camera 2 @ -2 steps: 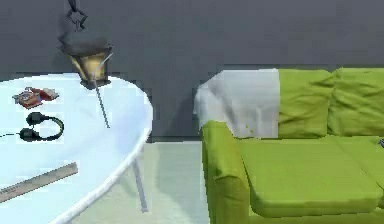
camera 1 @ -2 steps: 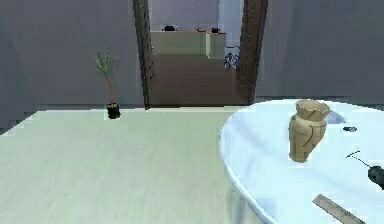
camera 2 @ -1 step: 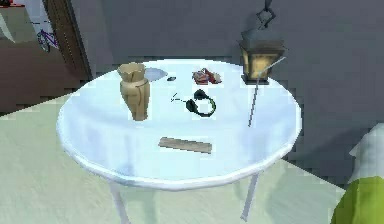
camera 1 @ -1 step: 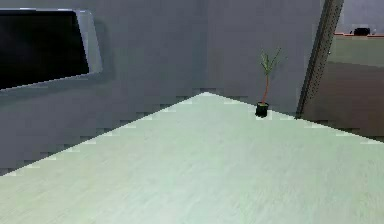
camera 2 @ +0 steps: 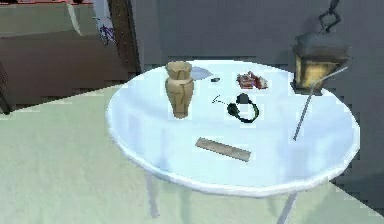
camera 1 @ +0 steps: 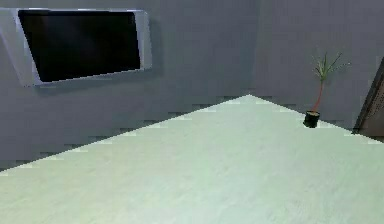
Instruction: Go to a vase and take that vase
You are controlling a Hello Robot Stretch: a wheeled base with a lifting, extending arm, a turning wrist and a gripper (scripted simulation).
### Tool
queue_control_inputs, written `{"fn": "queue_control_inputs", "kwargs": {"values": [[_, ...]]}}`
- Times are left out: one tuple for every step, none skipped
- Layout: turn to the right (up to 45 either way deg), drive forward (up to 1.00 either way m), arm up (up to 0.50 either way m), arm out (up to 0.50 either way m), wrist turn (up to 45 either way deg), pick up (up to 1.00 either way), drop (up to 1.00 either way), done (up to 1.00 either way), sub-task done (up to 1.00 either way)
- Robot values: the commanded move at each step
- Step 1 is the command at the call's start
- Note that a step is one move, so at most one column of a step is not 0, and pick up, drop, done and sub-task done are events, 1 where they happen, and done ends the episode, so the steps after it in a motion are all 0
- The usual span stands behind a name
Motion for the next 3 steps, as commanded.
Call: {"fn": "queue_control_inputs", "kwargs": {"values": [[45.0, 0.00, 0.00, 0.00, 0.0, 0.00, 0.00, 0.00, 0.00], [24.0, 0.00, 0.00, 0.00, 0.0, 0.00, 0.00, 0.00, 0.00], [0.0, 0.35, 0.00, 0.00, 0.0, 0.00, 0.00, 0.00, 0.00]]}}
